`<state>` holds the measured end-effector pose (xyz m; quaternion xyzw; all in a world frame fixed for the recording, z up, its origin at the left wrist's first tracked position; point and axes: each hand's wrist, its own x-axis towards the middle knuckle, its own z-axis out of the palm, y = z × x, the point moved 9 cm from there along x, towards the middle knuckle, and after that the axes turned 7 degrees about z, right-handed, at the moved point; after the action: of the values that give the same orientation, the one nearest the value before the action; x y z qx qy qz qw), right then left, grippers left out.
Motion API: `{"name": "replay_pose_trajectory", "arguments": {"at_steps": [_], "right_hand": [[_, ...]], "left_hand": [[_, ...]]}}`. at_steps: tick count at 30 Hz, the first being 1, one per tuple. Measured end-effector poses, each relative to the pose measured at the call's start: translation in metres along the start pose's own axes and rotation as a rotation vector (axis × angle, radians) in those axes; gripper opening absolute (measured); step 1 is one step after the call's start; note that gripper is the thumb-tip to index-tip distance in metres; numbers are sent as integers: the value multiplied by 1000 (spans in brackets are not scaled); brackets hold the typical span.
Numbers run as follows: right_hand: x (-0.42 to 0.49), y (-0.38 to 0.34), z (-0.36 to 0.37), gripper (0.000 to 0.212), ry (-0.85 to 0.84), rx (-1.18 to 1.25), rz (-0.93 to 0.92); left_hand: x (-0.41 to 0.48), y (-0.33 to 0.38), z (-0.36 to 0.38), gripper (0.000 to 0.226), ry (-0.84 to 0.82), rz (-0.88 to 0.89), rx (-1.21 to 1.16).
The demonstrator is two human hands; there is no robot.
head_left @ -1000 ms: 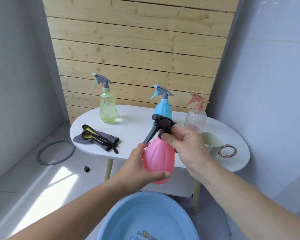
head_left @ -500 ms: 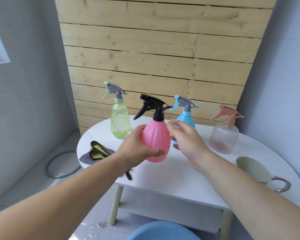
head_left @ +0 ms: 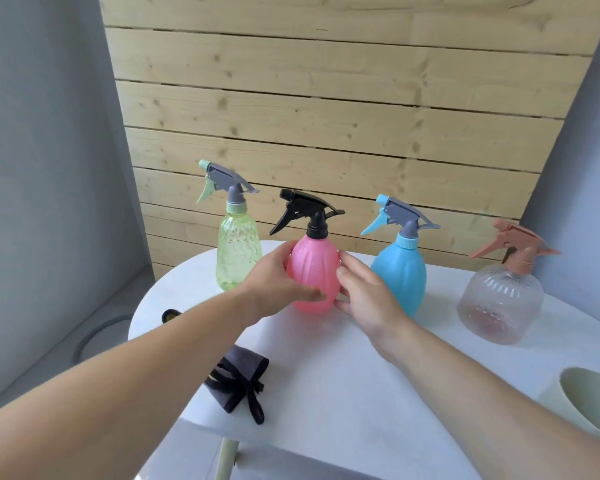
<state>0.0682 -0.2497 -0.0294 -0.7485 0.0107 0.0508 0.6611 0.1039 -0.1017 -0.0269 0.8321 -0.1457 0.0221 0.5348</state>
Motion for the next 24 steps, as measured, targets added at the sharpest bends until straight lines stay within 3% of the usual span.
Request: {"name": "replay_pose_trajectory", "arguments": {"at_steps": [5, 8, 12, 16, 21, 24], "right_hand": [[5, 9, 0, 39, 13, -18, -5], [7, 12, 1, 42, 16, -23, 4], [9, 18, 2, 71, 24, -56, 13], [5, 17, 3, 76, 33, -78, 0], [-2, 11, -3, 58, 47, -91, -33], [-4, 12, -7, 65, 61, -107, -17]], "left_hand": [[5, -6, 2, 93, -19, -12, 2], [6, -3, 3, 96, -38, -13, -2], [5, -5, 3, 93, -38, -31, 2], [1, -7, 5, 93, -37, -58, -48], [0, -2, 11, 94, -52, -53, -59], [-1, 0, 13, 97, -48, -50, -73]]}}
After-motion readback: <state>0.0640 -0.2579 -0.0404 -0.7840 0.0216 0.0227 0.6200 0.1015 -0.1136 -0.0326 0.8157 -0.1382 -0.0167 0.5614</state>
